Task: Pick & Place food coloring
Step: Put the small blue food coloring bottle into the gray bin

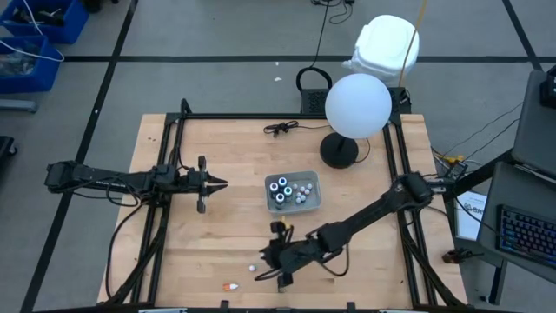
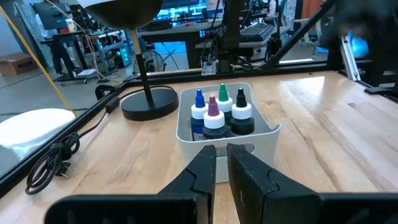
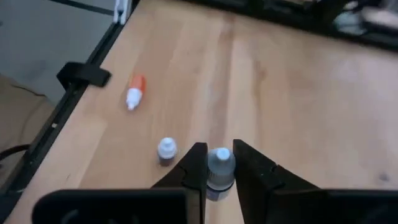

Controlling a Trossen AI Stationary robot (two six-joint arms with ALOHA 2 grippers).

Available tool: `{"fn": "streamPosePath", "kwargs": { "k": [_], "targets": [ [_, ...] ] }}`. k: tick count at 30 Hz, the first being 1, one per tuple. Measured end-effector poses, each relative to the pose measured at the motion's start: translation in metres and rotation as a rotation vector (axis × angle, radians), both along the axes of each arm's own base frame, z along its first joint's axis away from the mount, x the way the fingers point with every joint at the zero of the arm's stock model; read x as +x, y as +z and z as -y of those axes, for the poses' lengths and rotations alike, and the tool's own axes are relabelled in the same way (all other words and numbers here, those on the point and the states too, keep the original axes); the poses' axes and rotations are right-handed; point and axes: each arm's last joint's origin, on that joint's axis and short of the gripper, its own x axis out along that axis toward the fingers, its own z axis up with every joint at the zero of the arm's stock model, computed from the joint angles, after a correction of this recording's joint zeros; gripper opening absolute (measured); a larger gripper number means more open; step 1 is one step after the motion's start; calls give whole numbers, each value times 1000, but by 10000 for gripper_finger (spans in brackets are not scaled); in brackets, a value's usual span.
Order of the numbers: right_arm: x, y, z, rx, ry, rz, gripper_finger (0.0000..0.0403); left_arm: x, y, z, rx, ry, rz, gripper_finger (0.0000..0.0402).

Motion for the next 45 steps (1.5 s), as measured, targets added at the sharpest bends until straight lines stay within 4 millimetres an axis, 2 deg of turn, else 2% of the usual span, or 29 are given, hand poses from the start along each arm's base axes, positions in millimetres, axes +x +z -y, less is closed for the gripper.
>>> {"fn": "streamPosePath", "kwargs": {
  "k": [4,6,8,12,15,21,24,27,29,33,38,42,45],
  "targets": [
    [-18,40,10,-26,3,22,45,0,0,0,0,0,0,49],
    [-29,53,16,-38,2,48,45,0,0,0,0,0,0,49],
    [-42,60,24,-59,-23,66,45,0,0,0,0,0,0,49],
    [-76,61,43,-45,-76,132,45,0,0,0,0,0,-5,49],
    [-108,51,61,-9,-101,179,45,0,-1,0,0,0,-6,49],
    [-178,11,111,127,-296,303,45,0,-1,0,14,0,-6,49],
    [-204,-7,125,223,-299,399,45,0,-1,0,6,4,-6,49],
    [-222,-23,134,233,-311,421,45,0,0,0,29,9,-7,49],
    [-229,-31,138,219,-331,435,45,0,-1,-1,61,28,-9,49],
    [-236,-34,142,186,-340,463,45,0,1,-3,90,81,-2,49],
    [-235,-31,146,110,-327,485,46,0,3,-3,112,109,22,49],
    [-232,-28,151,95,-354,516,53,0,8,-3,250,105,58,49],
    [-229,-30,156,83,-377,508,51,0,13,-3,264,111,104,49]
  ]
}}
